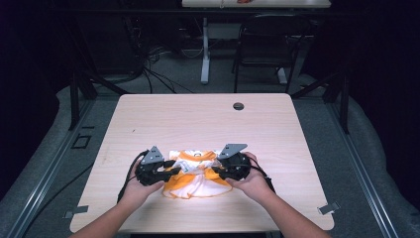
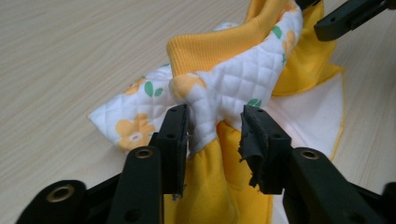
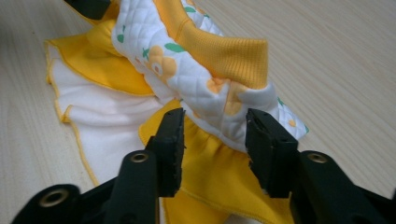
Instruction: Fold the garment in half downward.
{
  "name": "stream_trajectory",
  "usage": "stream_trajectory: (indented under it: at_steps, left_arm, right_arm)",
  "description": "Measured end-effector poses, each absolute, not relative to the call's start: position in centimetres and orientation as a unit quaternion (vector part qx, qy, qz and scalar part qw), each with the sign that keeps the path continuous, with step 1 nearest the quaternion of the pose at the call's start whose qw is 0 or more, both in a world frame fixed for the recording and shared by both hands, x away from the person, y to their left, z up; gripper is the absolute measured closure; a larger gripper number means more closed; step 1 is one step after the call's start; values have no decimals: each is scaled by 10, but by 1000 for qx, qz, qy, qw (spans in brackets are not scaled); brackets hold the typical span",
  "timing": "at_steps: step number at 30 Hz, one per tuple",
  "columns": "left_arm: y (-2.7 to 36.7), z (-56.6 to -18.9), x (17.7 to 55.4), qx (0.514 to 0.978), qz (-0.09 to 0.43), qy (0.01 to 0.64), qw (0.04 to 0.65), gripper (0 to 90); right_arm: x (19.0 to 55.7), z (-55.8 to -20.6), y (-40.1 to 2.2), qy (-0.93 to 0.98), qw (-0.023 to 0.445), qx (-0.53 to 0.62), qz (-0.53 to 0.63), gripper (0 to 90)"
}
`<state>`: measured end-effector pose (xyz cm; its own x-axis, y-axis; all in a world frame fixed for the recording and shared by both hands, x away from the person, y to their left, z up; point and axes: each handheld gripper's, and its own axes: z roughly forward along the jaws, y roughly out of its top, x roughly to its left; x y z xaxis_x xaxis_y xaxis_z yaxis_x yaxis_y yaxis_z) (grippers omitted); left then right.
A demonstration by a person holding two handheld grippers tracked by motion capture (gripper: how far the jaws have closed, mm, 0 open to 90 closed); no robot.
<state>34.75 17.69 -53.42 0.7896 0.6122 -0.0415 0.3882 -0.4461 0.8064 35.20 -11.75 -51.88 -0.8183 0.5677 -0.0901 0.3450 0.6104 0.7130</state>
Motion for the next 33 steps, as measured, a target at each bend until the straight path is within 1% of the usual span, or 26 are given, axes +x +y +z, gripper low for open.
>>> stream_trajectory:
  at_steps: [1,2,3,8,13,16,20,21,22,23,26,28,30,31,32,33]
  left_arm:
    - [176,-532,349,838,128,298,438,569]
    - [176,-532,349,838,128,298,438,560]
    - [177,-530,352,835,131,299,443,556]
    - [178,-528,355,837,131,305,436,559]
    - [175,-531,357,844,128,300,425,530]
    - [172,-537,358,851,117,295,418,570]
    - [172,-539,360,854,111,297,413,673]
    - [172,-539,360,854,109,297,413,673]
    - [174,-538,361,853,108,298,414,724]
    - [174,-538,361,853,108,298,414,756]
    - [175,-538,360,852,104,297,419,804]
    - [175,-539,359,852,105,295,419,823]
    - [175,-538,359,850,104,297,422,834]
    - [175,-538,359,850,104,297,422,838]
    - [176,-537,361,848,107,298,424,839]
    - [176,-537,361,848,107,298,424,841]
  right_arm:
    - [355,-519,-119,881,160,261,360,532]
    - [355,-519,-119,881,160,261,360,532]
    - [358,-519,-120,880,156,262,364,514]
    - [360,-519,-123,876,156,272,368,510]
    - [361,-520,-124,880,151,263,366,482]
    - [362,-526,-123,887,133,253,362,461]
    - [362,-529,-121,895,132,241,352,445]
    - [364,-530,-121,896,129,240,352,437]
    - [366,-533,-121,897,121,243,349,433]
    - [366,-533,-121,897,121,243,349,433]
    - [368,-538,-119,901,115,242,340,435]
    - [367,-540,-117,906,113,236,332,470]
    - [366,-542,-114,909,116,231,326,554]
    - [366,-542,-114,909,116,231,326,554]
    - [366,-542,-112,915,122,220,314,667]
    - [366,-542,-112,915,122,220,314,667]
